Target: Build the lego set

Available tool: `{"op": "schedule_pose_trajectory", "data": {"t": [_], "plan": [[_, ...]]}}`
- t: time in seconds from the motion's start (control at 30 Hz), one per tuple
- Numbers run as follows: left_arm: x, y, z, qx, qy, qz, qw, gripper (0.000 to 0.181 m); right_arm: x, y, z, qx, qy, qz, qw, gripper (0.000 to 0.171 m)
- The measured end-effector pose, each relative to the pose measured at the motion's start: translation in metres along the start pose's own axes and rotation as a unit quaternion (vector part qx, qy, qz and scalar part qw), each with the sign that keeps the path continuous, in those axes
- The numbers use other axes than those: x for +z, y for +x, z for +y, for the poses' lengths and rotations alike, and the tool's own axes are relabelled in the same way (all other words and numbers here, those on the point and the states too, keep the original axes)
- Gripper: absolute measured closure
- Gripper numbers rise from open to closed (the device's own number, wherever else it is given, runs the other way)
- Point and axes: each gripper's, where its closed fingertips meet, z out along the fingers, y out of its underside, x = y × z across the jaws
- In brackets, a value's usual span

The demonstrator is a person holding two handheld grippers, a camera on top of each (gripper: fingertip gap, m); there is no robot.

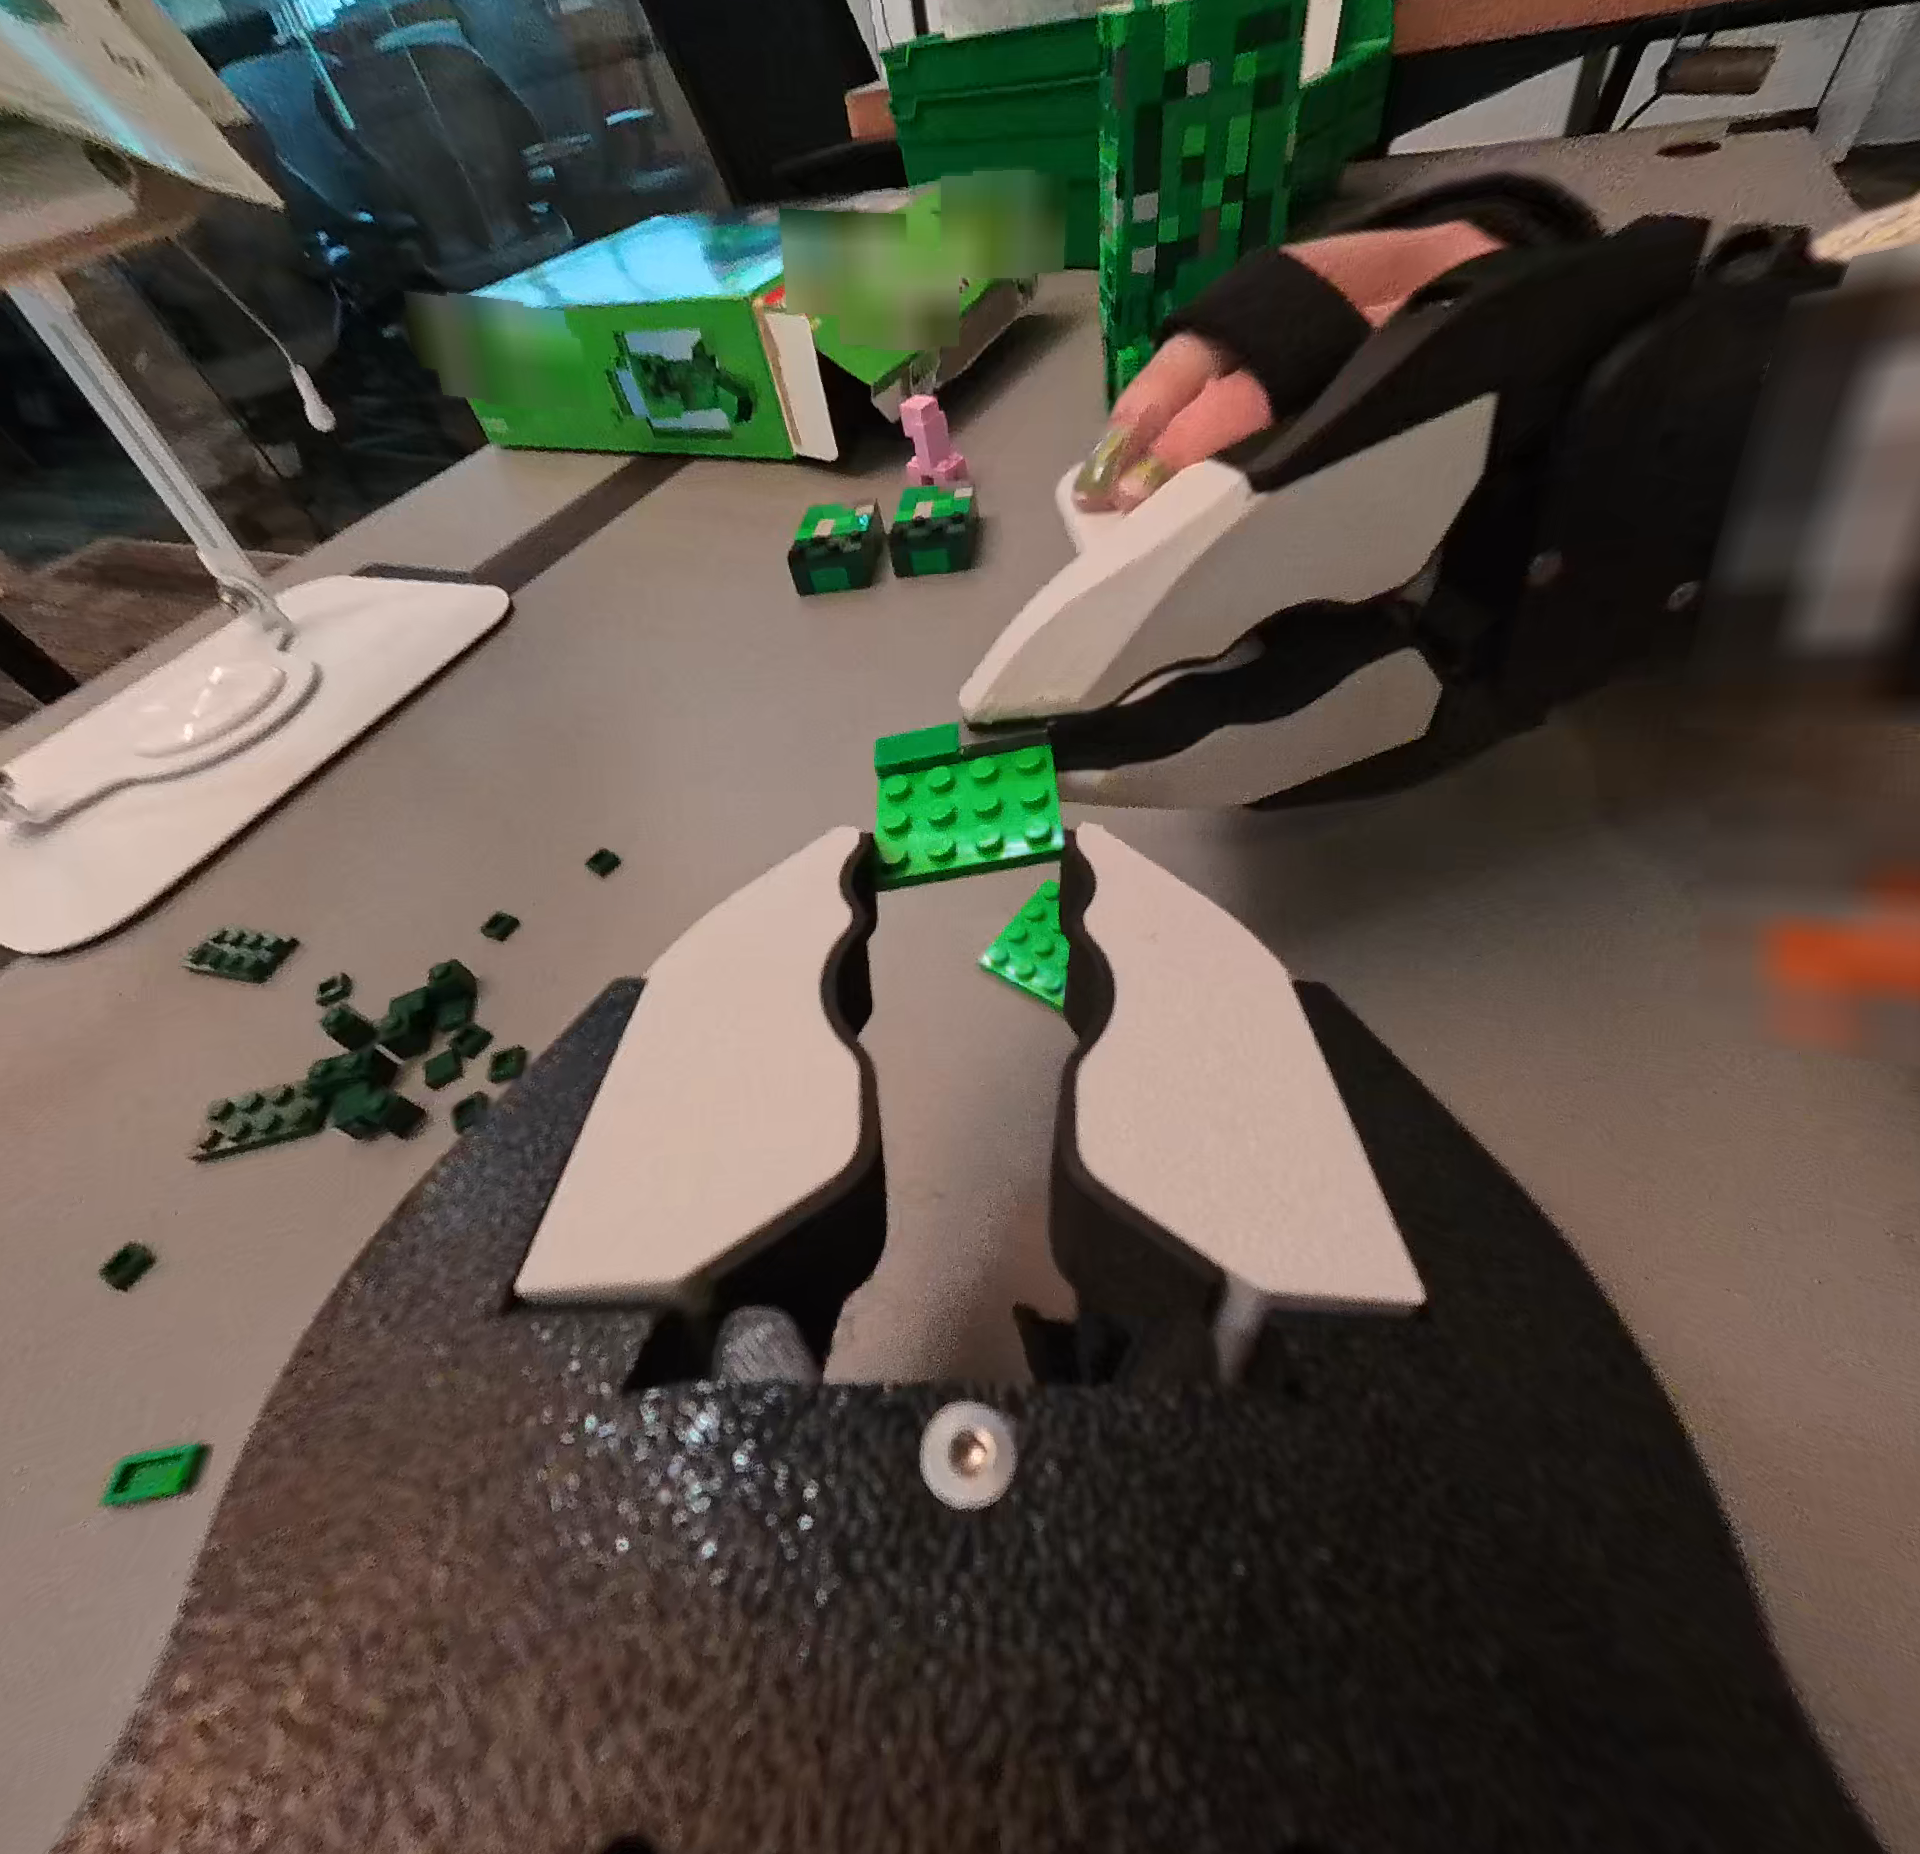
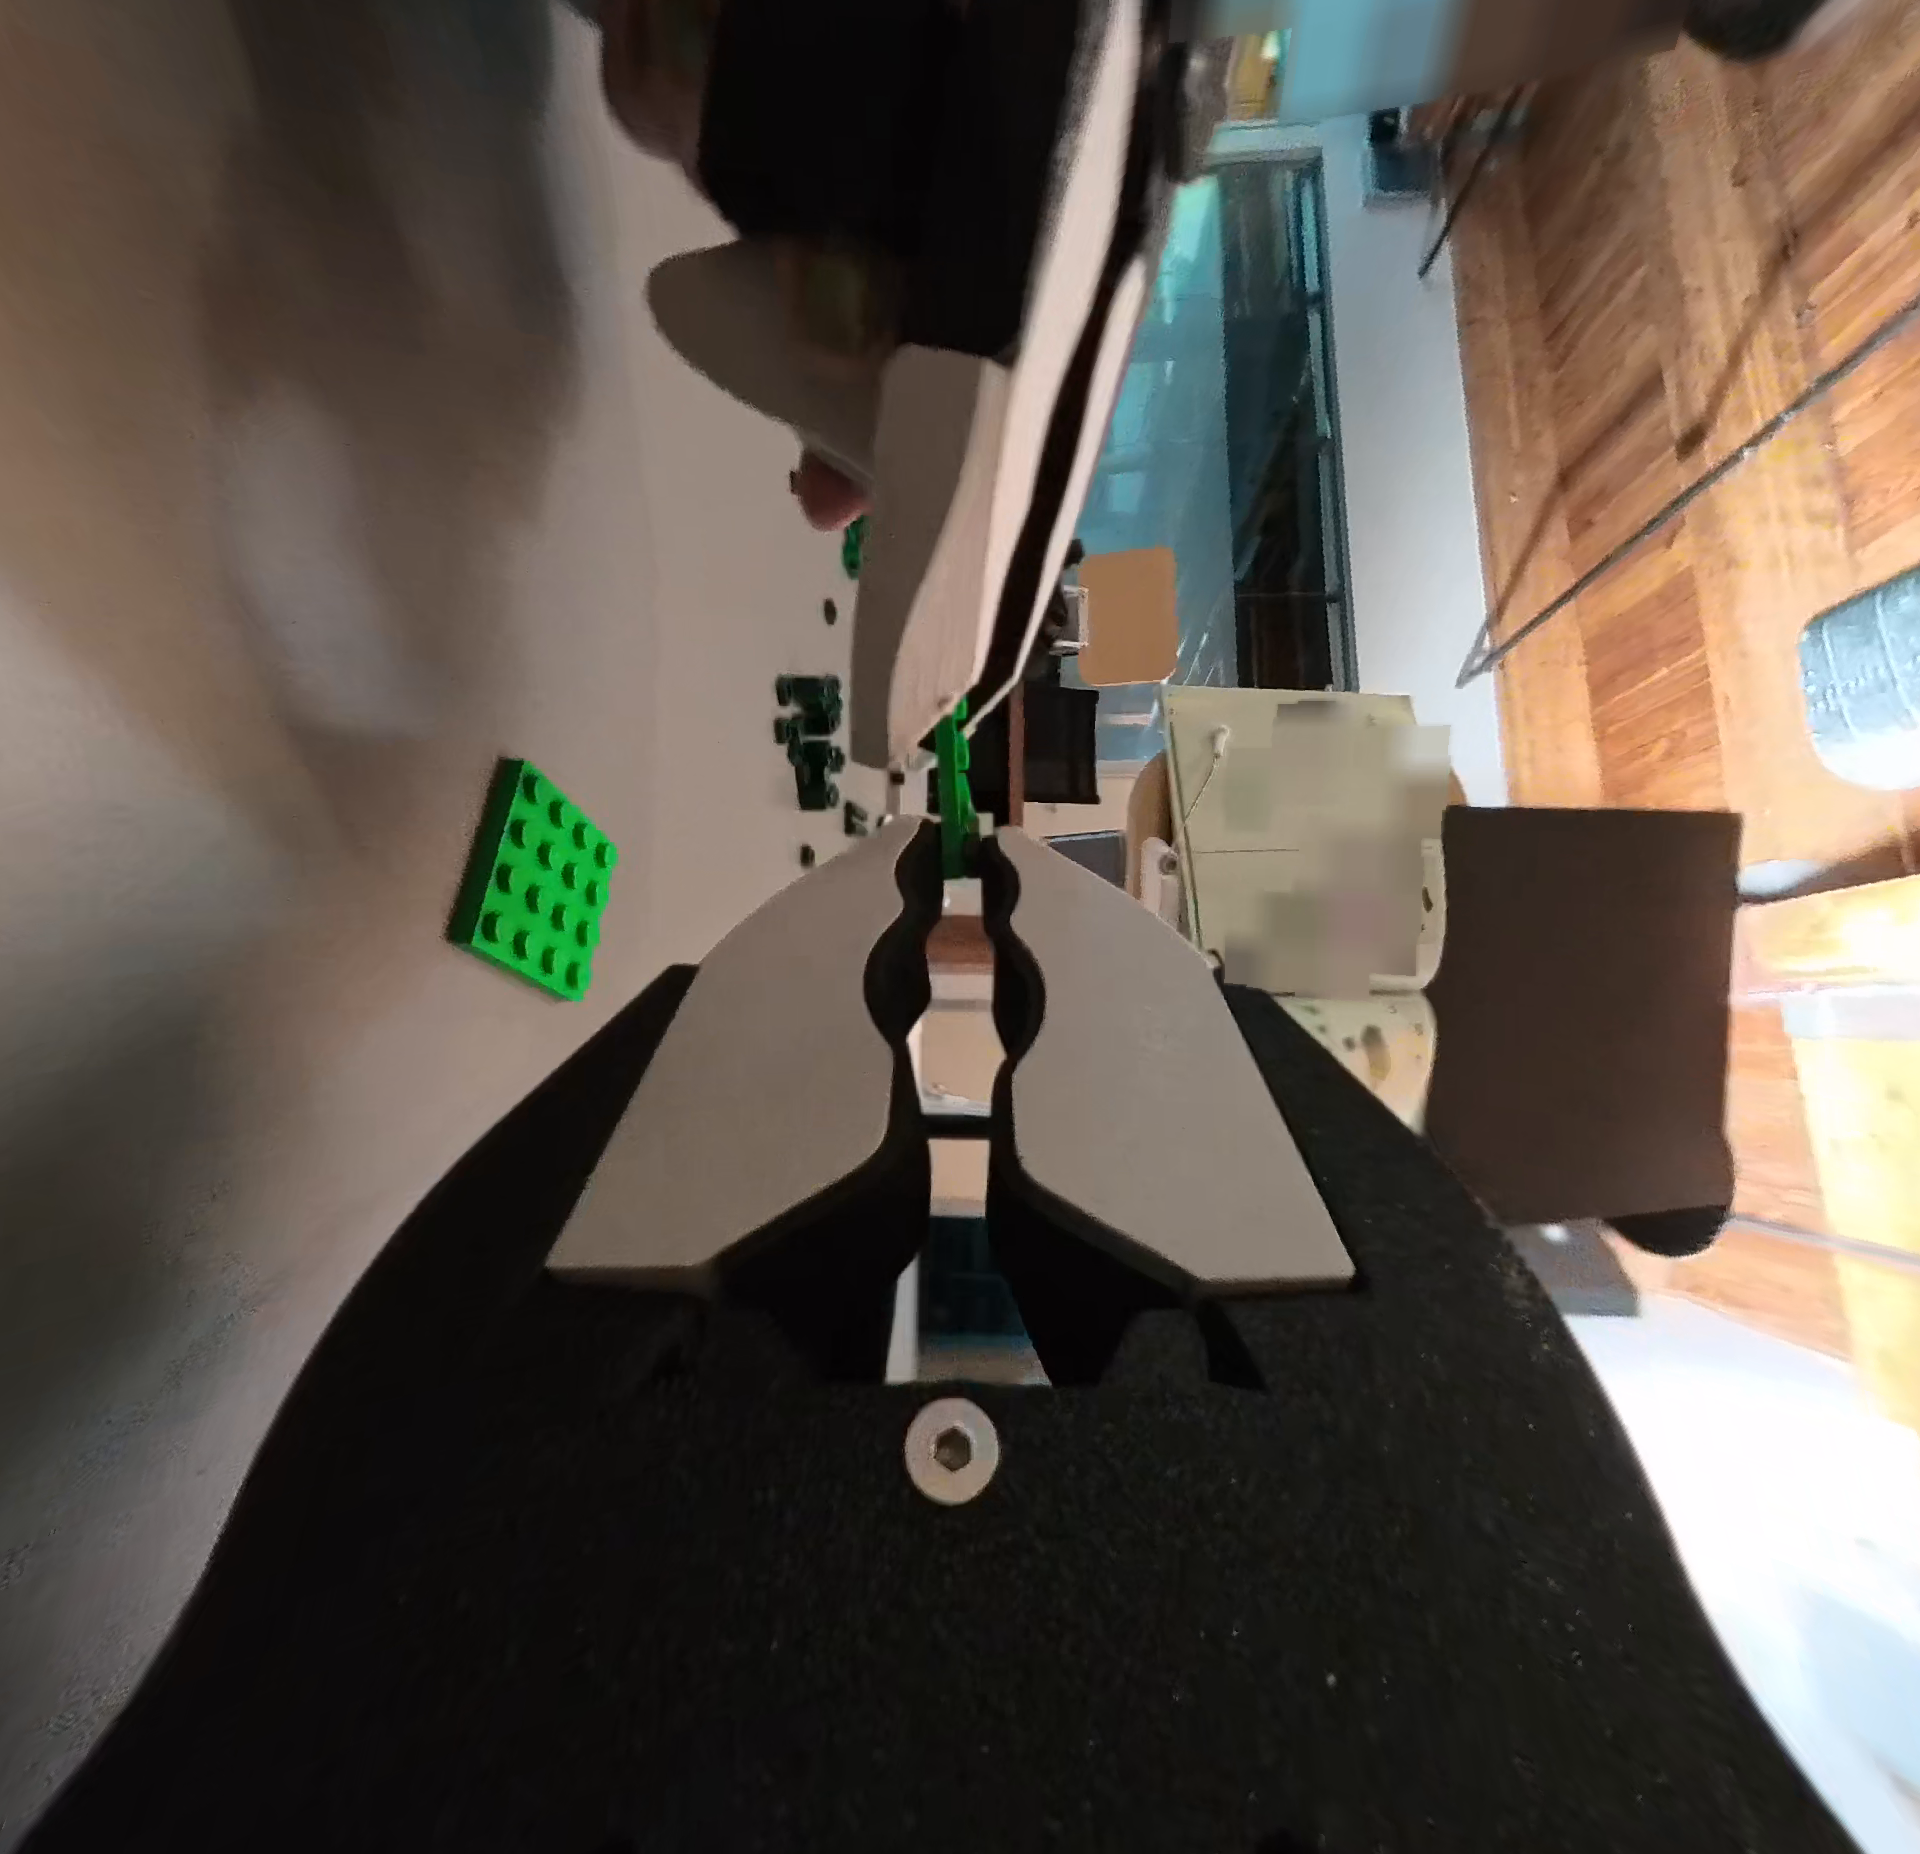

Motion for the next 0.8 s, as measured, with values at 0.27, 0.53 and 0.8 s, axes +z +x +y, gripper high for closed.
{"op": "schedule_pose_trajectory", "data": {"t": [0.27,0.53,0.8], "plan": [[-0.007,-0.02,0.001,0.06,0.002,-0.059,0.996,0.147,0.004,-0.003,0.036,0.152,-0.047,-0.011,0.987,0.115],[-0.007,-0.023,0.005,0.032,0.005,-0.046,0.998,0.147,-0.003,0.022,0.076,0.418,-0.022,0.046,0.907,0.133],[-0.008,-0.031,0.004,0.041,0.011,-0.082,0.996,0.147,-0.011,0.029,0.107,0.526,-0.032,0.079,0.846,0.13]]}}
